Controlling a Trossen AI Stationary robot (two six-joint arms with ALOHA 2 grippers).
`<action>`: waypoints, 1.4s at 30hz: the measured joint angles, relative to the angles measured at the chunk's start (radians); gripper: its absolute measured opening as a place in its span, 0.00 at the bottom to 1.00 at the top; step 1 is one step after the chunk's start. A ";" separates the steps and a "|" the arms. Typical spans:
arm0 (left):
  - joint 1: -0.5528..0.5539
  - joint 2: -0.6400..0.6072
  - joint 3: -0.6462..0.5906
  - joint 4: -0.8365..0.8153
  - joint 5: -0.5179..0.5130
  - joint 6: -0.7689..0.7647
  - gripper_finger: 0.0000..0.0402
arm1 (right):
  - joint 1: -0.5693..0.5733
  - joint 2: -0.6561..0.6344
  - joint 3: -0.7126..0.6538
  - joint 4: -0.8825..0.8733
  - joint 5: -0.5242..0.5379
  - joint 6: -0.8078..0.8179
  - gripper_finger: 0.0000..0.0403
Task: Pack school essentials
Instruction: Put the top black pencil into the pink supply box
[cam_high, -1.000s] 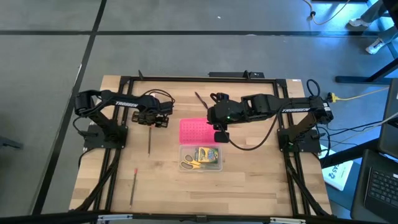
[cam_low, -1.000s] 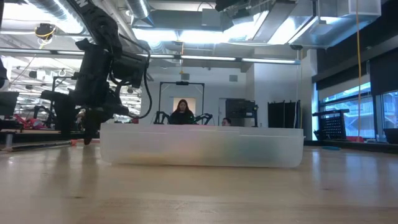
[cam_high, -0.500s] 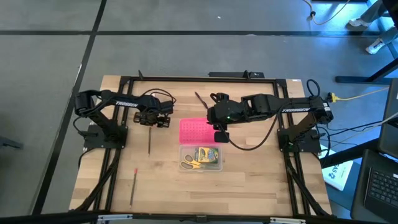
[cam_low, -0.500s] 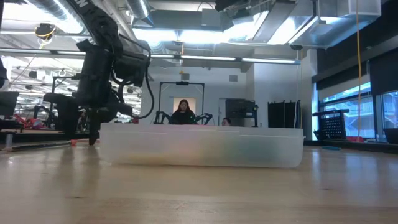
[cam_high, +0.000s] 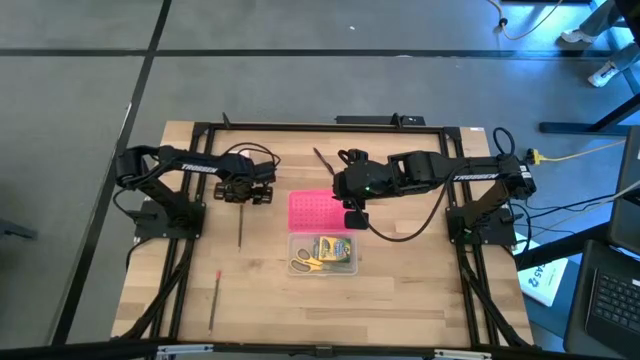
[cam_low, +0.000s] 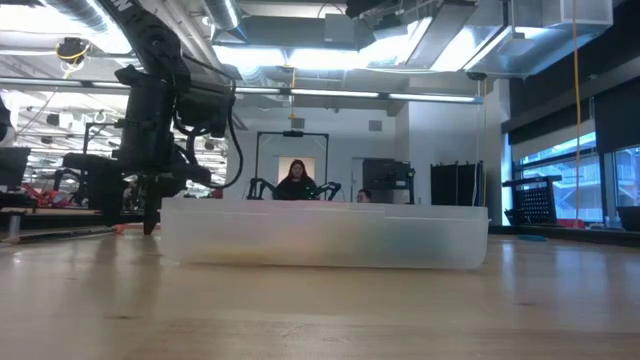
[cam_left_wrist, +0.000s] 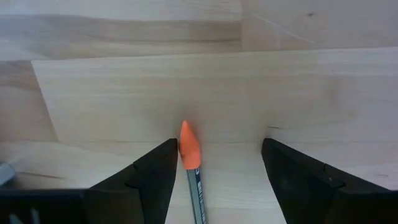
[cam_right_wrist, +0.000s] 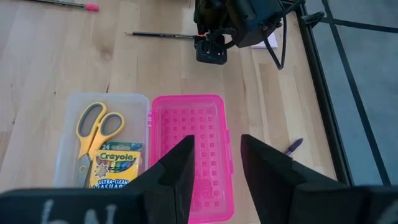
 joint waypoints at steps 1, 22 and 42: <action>0.000 0.000 0.000 0.000 0.000 -0.010 0.58 | 0.000 0.000 0.000 0.000 0.000 -0.001 0.33; -0.005 0.002 -0.001 -0.010 0.000 0.008 0.58 | 0.000 0.000 0.000 0.000 0.000 -0.001 0.33; -0.006 0.002 0.000 -0.002 0.008 0.044 0.29 | 0.000 0.000 0.000 0.000 0.000 -0.001 0.33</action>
